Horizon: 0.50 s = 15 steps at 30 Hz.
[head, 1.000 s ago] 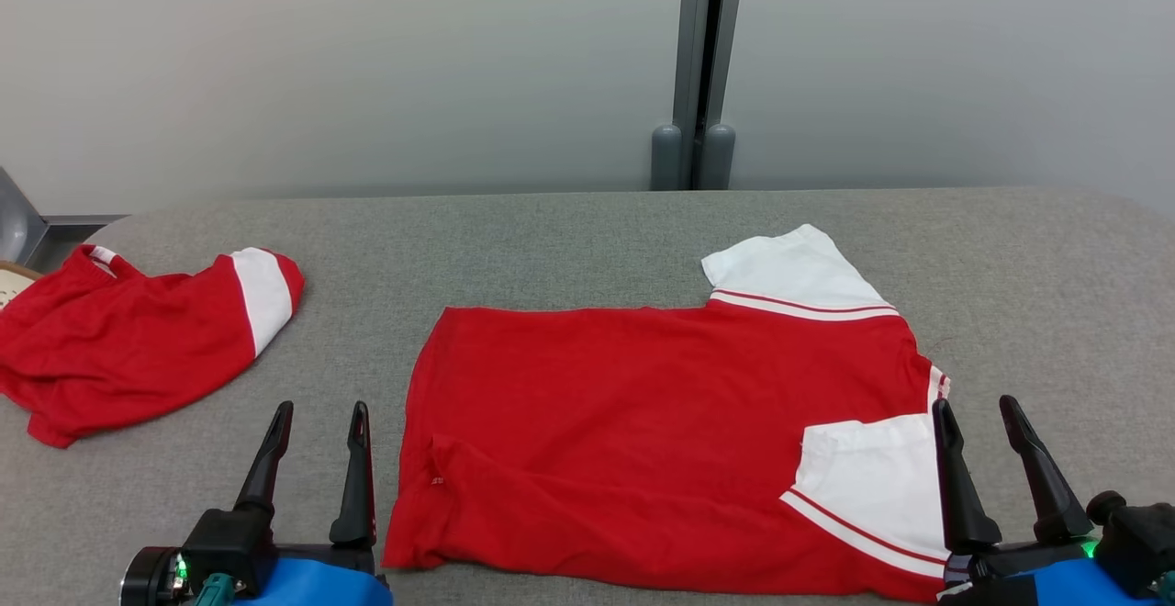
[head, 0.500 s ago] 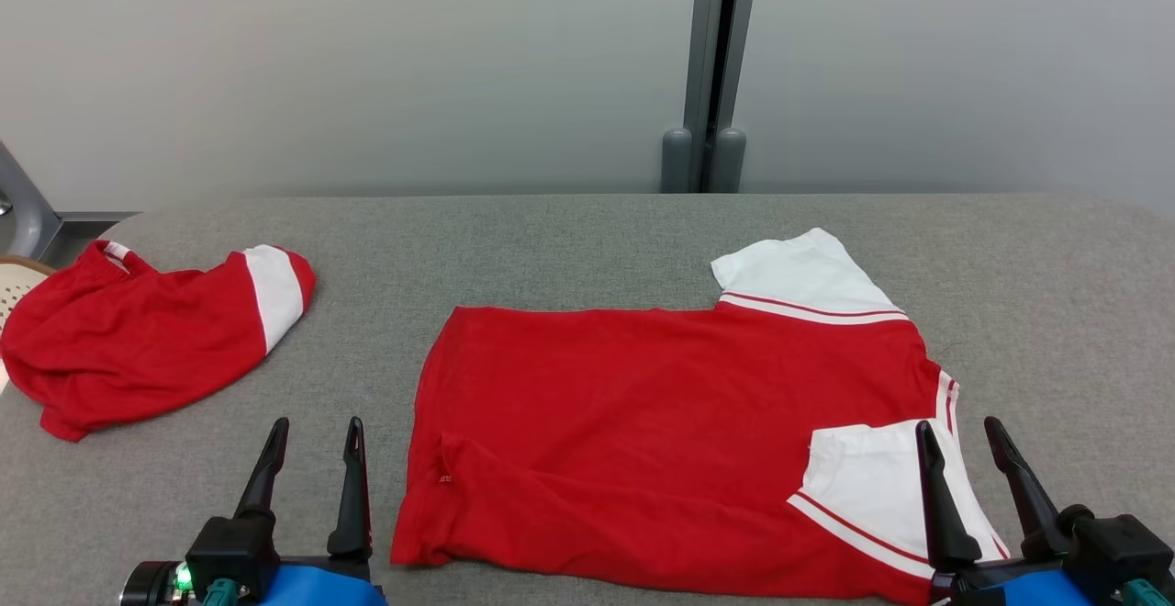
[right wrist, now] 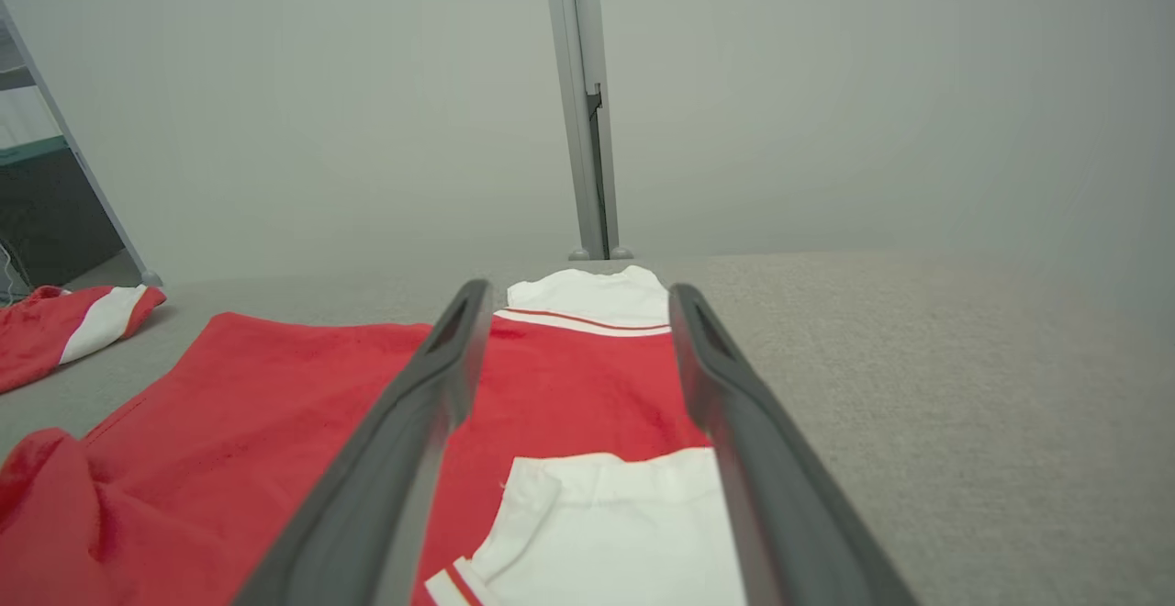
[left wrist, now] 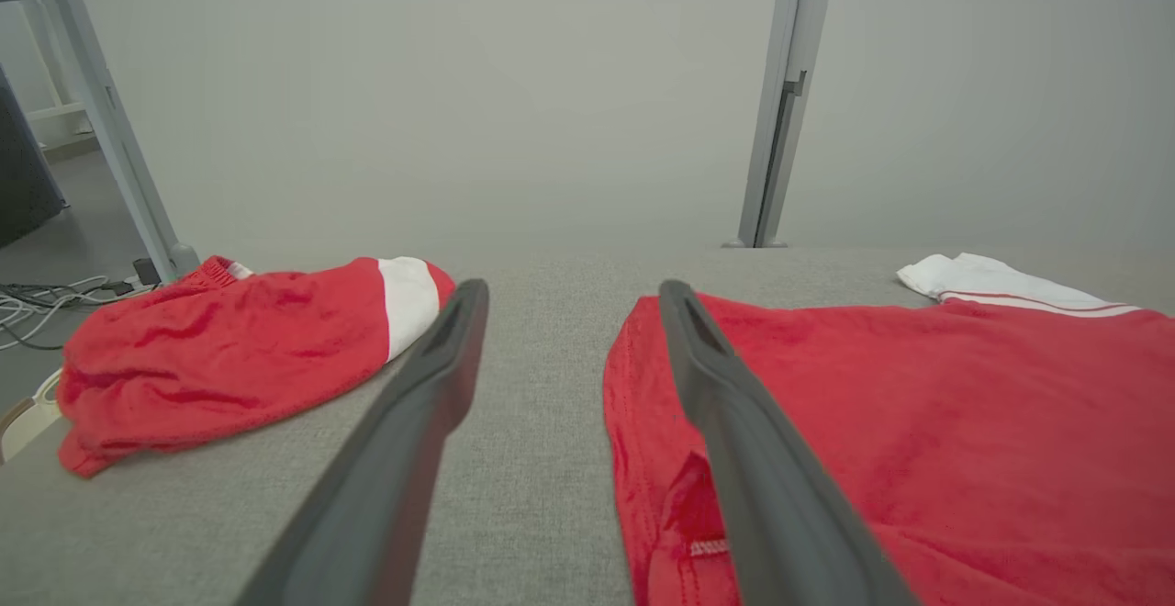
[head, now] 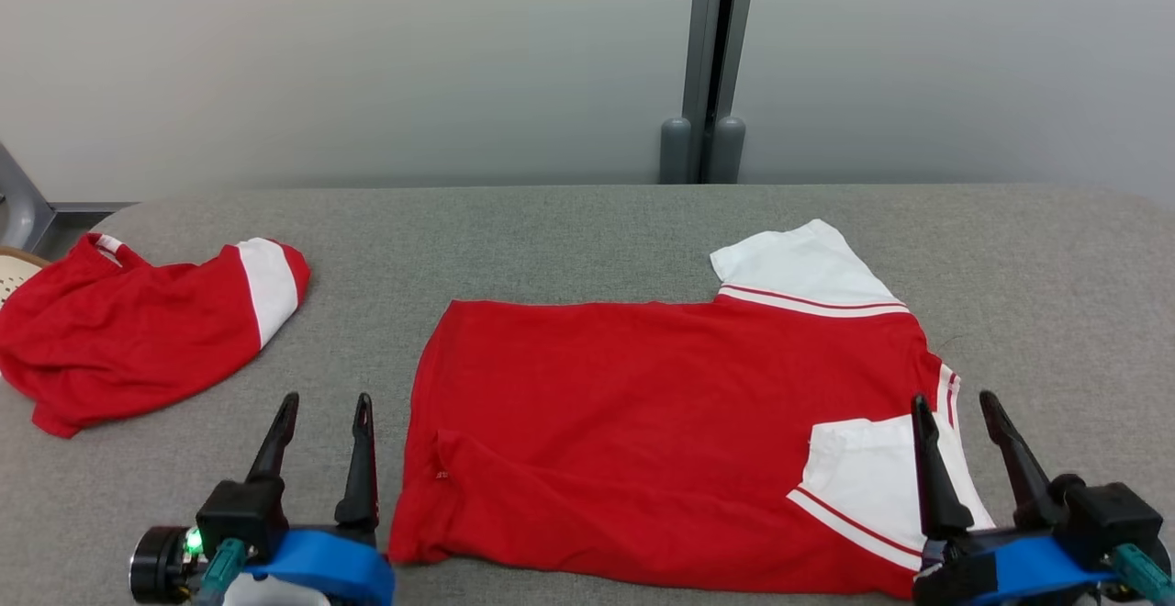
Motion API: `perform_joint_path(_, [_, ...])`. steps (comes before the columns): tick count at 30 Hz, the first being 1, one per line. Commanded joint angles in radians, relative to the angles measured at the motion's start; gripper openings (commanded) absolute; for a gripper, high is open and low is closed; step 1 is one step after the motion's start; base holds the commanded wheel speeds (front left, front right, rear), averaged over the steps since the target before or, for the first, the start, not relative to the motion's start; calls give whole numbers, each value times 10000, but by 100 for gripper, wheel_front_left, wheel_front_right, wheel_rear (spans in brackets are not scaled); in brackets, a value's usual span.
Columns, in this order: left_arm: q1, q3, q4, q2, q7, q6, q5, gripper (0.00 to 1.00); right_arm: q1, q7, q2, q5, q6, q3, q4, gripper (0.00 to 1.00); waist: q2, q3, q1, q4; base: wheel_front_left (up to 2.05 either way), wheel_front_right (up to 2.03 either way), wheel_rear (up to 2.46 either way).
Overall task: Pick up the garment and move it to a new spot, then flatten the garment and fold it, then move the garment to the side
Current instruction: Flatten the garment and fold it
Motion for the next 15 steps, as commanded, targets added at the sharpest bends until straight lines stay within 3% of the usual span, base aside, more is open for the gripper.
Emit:
perform_joint_path(1, [-567, -64, 202, 99, -29, -80, -22, 100, -476, -45, -51, -52, 1, 86, 138, 100, 0, 130, 0, -22, 0, 0, 0])
perform_joint_path(15, [-4811, -1061, 2909, 725, -29, -280, -431, 100, -4878, 292, -1146, -248, 1, 1118, 2478, 100, 0, 1941, 0, -380, 0, 0, 0])
